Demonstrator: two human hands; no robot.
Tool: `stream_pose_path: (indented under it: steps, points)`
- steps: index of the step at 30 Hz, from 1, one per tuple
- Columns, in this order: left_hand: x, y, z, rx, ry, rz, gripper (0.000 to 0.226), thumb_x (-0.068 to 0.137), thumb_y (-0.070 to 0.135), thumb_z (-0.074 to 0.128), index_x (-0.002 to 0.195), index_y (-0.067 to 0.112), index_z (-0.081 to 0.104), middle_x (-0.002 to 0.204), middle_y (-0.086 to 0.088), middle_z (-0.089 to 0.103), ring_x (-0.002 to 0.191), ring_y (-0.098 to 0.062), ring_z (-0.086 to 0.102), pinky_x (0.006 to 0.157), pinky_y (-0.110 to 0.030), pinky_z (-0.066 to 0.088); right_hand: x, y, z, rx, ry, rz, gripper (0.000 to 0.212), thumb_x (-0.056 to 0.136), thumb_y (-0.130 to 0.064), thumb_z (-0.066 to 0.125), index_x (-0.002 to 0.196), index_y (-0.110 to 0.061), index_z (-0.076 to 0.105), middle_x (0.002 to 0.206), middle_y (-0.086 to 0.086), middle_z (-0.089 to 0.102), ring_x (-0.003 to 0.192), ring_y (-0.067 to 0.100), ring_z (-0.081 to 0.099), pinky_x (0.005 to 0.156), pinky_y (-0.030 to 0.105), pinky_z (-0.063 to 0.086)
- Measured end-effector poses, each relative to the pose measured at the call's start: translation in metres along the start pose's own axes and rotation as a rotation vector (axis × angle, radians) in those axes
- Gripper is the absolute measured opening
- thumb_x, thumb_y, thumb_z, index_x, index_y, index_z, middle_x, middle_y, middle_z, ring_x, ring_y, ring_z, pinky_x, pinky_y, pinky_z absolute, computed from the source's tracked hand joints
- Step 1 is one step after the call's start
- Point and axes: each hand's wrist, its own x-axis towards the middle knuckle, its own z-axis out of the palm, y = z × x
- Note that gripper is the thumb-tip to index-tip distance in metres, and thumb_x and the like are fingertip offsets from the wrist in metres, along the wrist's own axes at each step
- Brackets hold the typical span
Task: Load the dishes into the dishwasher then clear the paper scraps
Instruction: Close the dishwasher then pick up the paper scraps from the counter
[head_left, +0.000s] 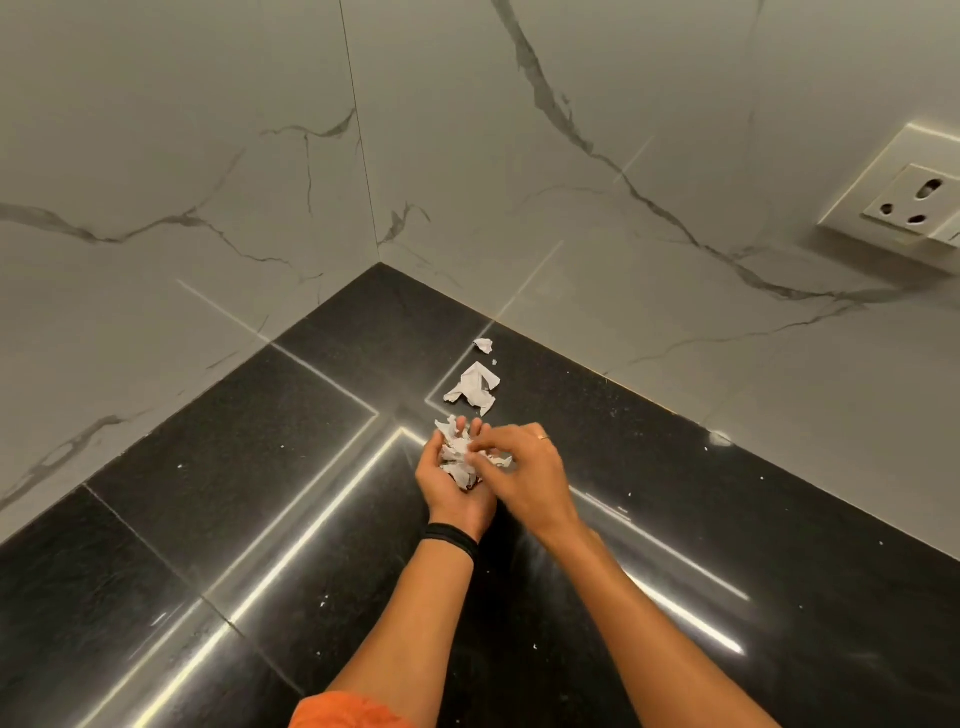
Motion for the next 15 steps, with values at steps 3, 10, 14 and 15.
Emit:
stream_pose_path:
  steps: [3, 10, 14, 15]
  points:
    - [-0.002, 0.011, -0.001, -0.017, -0.037, 0.019, 0.028, 0.094, 0.032, 0.053, 0.102, 0.01, 0.069, 0.097, -0.01, 0.07, 0.095, -0.024, 0.066, 0.112, -0.037, 0.04, 0.014, -0.001, 0.007, 0.083, 0.072, 0.046, 0.006, 0.089, -0.029, 0.075, 0.094, -0.03, 0.078, 0.096, -0.018, 0.072, 0.093, 0.004, 0.059, 0.083, 0.02, 0.046]
    - [0.011, 0.042, -0.007, -0.025, 0.012, 0.119, 0.035, 0.098, 0.03, 0.045, 0.105, 0.008, 0.072, 0.104, -0.012, 0.072, 0.112, -0.03, 0.063, 0.111, -0.041, 0.041, 0.058, 0.048, 0.024, -0.231, -0.233, 0.154, 0.03, 0.093, -0.014, 0.07, 0.121, -0.02, 0.072, 0.117, -0.002, 0.066, 0.103, 0.016, 0.065, 0.097, 0.037, 0.051]
    - [0.016, 0.047, -0.008, 0.011, 0.026, 0.112, 0.038, 0.097, 0.032, 0.049, 0.118, 0.007, 0.068, 0.114, -0.013, 0.069, 0.115, -0.031, 0.063, 0.11, -0.041, 0.043, 0.055, 0.056, 0.037, -0.412, -0.276, -0.035, 0.021, 0.097, -0.014, 0.06, 0.111, -0.019, 0.076, 0.106, 0.001, 0.065, 0.098, 0.025, 0.057, 0.084, 0.03, 0.042]
    - [0.018, 0.046, -0.008, 0.025, 0.03, 0.109, 0.039, 0.097, 0.032, 0.049, 0.121, 0.007, 0.067, 0.116, -0.014, 0.069, 0.116, -0.031, 0.063, 0.109, -0.041, 0.043, 0.053, 0.057, 0.038, -0.406, -0.258, -0.032, 0.02, 0.097, -0.014, 0.059, 0.107, -0.019, 0.076, 0.102, 0.001, 0.065, 0.096, 0.025, 0.059, 0.083, 0.031, 0.043]
